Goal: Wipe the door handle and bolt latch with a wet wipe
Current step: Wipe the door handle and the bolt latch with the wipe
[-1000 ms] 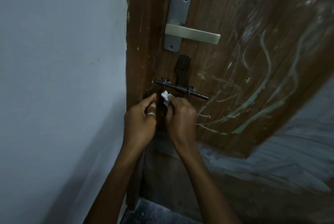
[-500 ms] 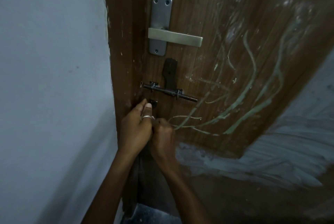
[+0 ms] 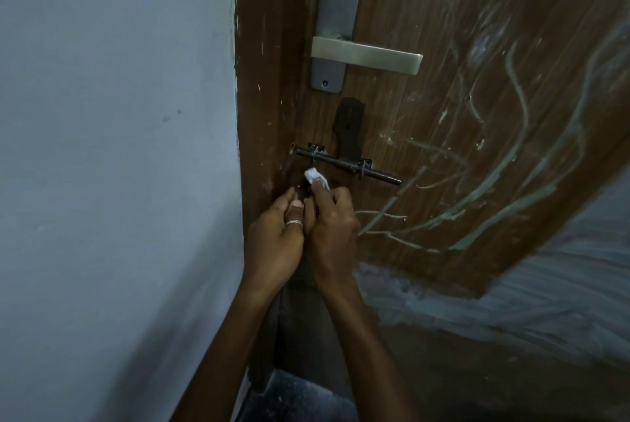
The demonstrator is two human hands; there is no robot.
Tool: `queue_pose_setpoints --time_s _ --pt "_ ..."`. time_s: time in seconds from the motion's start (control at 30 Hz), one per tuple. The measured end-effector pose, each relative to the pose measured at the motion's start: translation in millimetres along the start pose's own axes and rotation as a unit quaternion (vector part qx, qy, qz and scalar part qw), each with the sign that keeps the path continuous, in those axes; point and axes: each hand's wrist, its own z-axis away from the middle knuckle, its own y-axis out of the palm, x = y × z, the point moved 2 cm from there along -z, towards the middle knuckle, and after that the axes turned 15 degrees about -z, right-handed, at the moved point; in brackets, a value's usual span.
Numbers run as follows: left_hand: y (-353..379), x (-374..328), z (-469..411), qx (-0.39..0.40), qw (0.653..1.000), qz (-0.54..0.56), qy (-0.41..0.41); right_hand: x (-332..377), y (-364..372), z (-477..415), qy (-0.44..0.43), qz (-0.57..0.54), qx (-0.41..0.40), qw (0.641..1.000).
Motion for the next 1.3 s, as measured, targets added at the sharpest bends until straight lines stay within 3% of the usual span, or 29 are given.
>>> queue_pose_setpoints --time_s 0.2,0.4,0.67,0.97,1.17,1.3 --pt "7 9 4 0.006 1.000 -0.001 -0.020 -3 1 3 0.047 -0.037 -0.028 0.998" --pt "6 9 10 0.003 1.000 0.007 -0.022 -10 -6 18 0.090 -0.062 -0.002 0.994" --pt "9 28 7 -0.004 0.999 0.040 -0.015 3 -14 -8 0.056 -0.086 -0.088 0.991" --pt "22 44 -2 -0.023 0.995 0.095 0.013 -14 7 12 0.006 -0.014 -0.039 0.999" --pt "19 44 4 -0.062 0.990 0.055 0.109 -7 -5 25 0.073 -0.051 -0.037 0.995" --pt "19 51 2 -0.110 0.971 0.021 0.209 7 -5 29 0.072 -0.063 -0.035 0.995"
